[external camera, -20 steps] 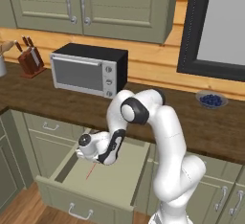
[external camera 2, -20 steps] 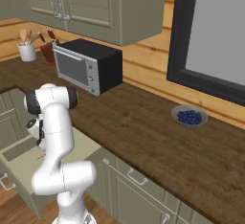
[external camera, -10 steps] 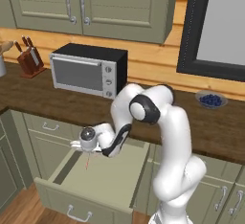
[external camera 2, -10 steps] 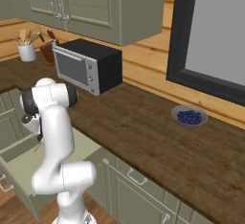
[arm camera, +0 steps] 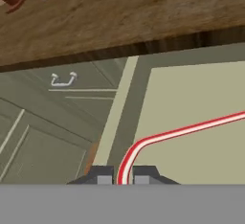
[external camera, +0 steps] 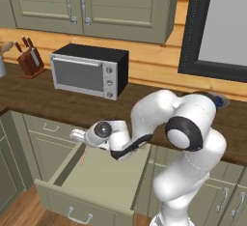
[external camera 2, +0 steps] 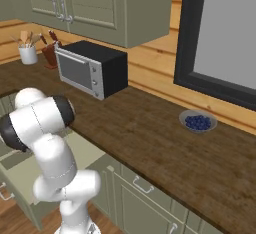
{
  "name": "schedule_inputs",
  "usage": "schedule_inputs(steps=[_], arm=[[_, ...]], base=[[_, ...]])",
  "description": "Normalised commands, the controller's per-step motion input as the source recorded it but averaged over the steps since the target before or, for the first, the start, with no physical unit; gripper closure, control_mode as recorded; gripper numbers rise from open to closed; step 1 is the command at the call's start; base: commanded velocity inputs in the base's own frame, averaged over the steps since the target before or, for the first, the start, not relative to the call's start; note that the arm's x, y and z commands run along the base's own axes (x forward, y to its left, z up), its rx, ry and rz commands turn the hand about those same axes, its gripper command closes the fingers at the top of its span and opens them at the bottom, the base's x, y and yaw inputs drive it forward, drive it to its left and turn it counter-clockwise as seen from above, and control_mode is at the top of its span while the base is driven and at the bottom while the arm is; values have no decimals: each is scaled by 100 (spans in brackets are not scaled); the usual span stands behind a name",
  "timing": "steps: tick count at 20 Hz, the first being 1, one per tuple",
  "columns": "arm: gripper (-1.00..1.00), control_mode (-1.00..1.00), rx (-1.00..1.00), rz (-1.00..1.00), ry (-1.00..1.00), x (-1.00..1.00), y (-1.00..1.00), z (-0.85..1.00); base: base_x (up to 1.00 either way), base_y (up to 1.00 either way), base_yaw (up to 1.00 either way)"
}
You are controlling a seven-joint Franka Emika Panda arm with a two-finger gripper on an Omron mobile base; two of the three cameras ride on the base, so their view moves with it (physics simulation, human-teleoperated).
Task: Take a straw from the drawer in front and place it inside the glass cup on the dining counter.
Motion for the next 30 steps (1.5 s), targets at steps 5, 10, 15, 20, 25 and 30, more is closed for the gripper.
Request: schedule_inputs(steps=[5, 10, 15, 20, 25, 30], arm=[[100, -100, 34, -13, -23, -100, -40, 100], [100, -100, 32, -16, -5, -85, -47, 100], [100, -100, 29, -12, 0, -25, -34, 100], [100, -100, 17, -8, 16, -33, -69, 100], [100, -100, -2, -12, 26, -21, -82, 40], [100, -100, -7, -12, 20, -29, -97, -12]], base=[[0, 0, 0], [0, 0, 0], [0, 0, 0], [0, 0, 0], [0, 0, 0], [0, 0, 0]])
